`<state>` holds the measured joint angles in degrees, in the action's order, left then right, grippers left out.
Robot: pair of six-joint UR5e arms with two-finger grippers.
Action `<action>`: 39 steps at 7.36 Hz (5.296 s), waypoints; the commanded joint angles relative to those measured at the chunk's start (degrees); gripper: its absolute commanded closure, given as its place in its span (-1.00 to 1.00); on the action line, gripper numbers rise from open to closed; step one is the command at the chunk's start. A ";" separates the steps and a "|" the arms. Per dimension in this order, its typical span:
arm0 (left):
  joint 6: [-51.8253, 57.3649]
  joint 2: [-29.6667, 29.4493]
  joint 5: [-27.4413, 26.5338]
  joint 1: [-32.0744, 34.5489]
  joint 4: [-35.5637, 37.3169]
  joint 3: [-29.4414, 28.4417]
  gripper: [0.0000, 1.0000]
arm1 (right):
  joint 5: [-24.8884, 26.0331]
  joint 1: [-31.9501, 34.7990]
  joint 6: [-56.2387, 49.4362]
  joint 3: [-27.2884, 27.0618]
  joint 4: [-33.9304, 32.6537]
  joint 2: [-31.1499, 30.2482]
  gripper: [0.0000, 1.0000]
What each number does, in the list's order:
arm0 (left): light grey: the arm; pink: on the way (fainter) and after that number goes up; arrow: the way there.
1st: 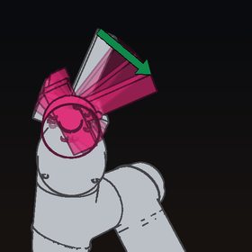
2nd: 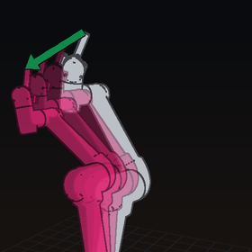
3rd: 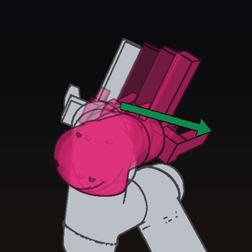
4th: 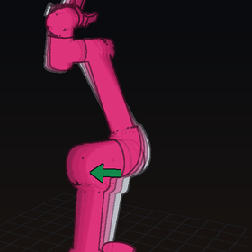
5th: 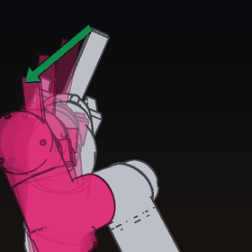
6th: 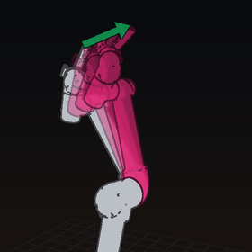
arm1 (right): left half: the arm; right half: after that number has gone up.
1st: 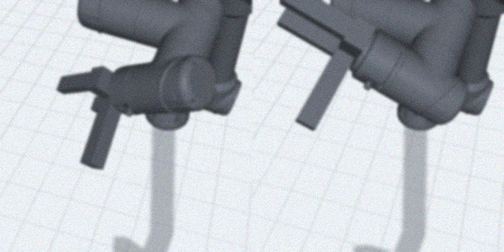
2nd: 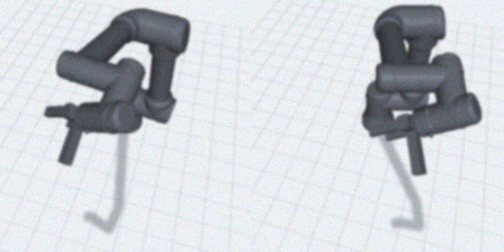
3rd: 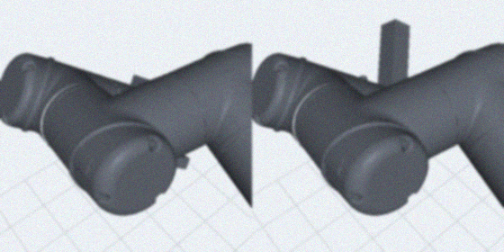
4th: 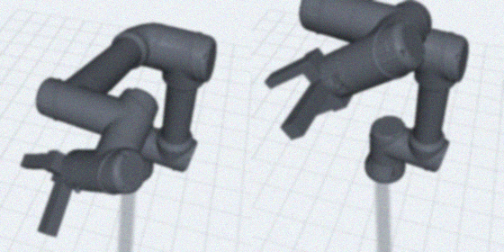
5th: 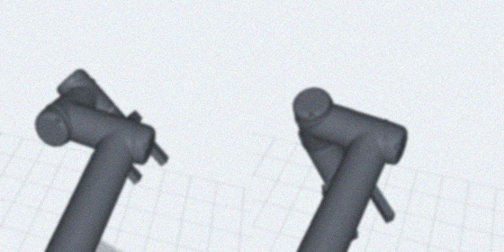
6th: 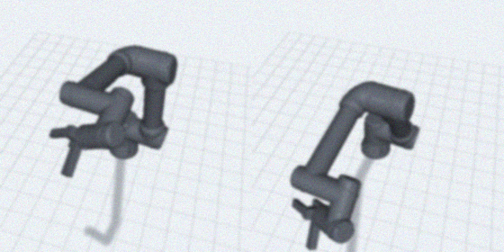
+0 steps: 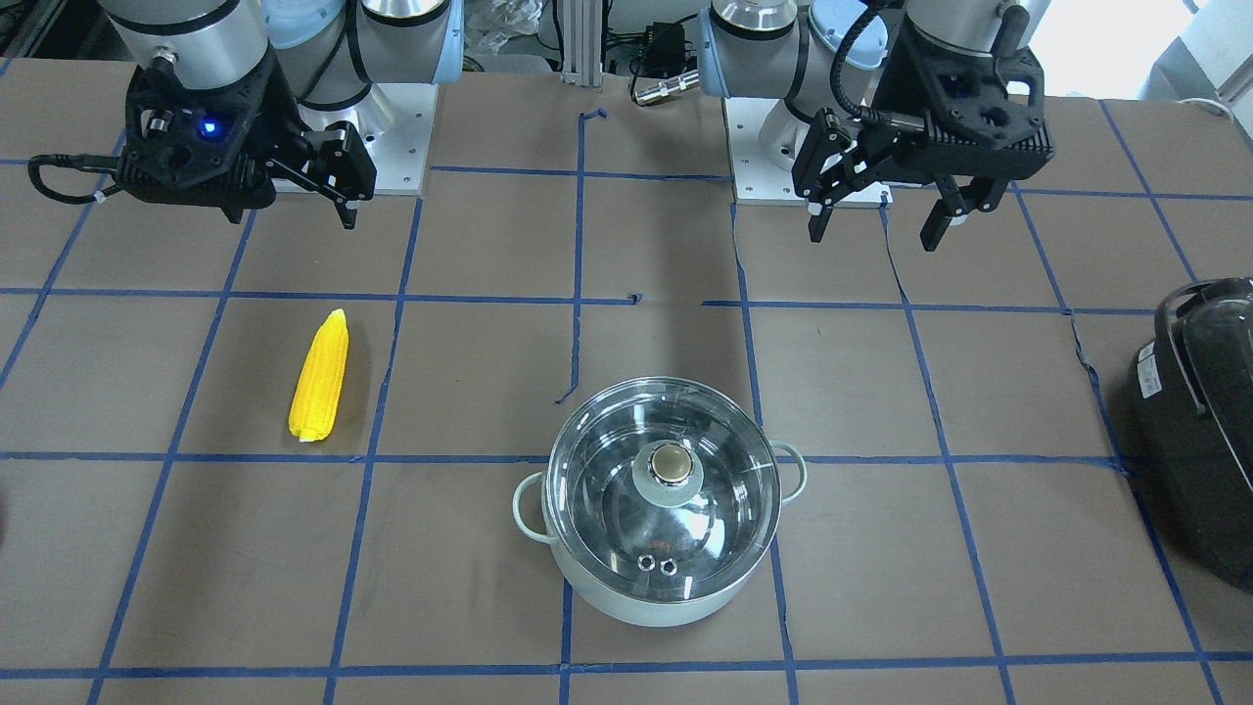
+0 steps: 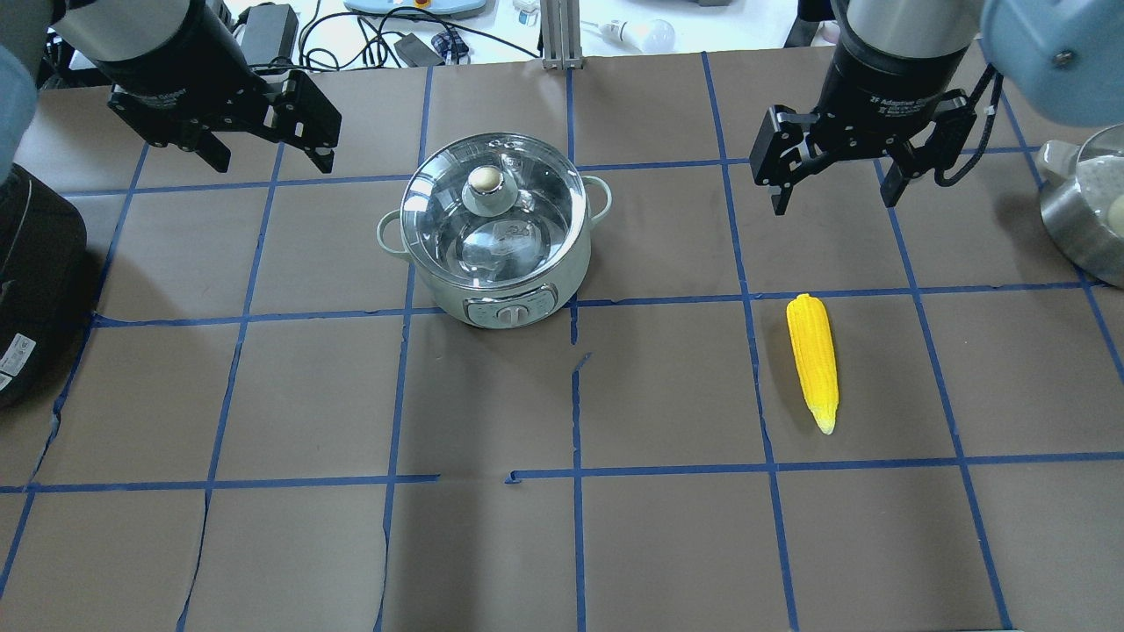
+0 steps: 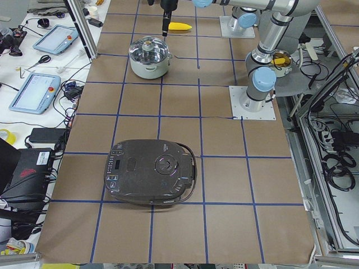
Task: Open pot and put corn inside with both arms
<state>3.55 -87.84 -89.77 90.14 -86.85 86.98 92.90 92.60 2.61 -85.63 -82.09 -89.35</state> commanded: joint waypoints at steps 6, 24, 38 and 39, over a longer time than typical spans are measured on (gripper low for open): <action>-0.48 0.21 -0.14 0.13 -2.01 0.12 -1.00 | 0.80 0.04 -0.14 0.02 0.00 -0.13 -1.00; -18.30 -19.87 3.64 7.76 7.39 -11.43 -0.96 | 1.06 -1.72 -0.15 -0.42 -1.14 0.58 -1.00; -19.90 -31.61 0.12 12.34 10.21 -12.80 -0.50 | -3.51 -12.27 -12.63 -32.59 -43.42 15.78 -1.00; -19.90 -31.17 0.12 12.34 10.12 -12.63 -0.51 | -2.73 -12.27 -12.71 -32.67 -43.41 16.04 -0.86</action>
<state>-16.40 -119.36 -89.66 102.43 -76.65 74.19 89.50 80.34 -10.05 -118.18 -125.43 -73.82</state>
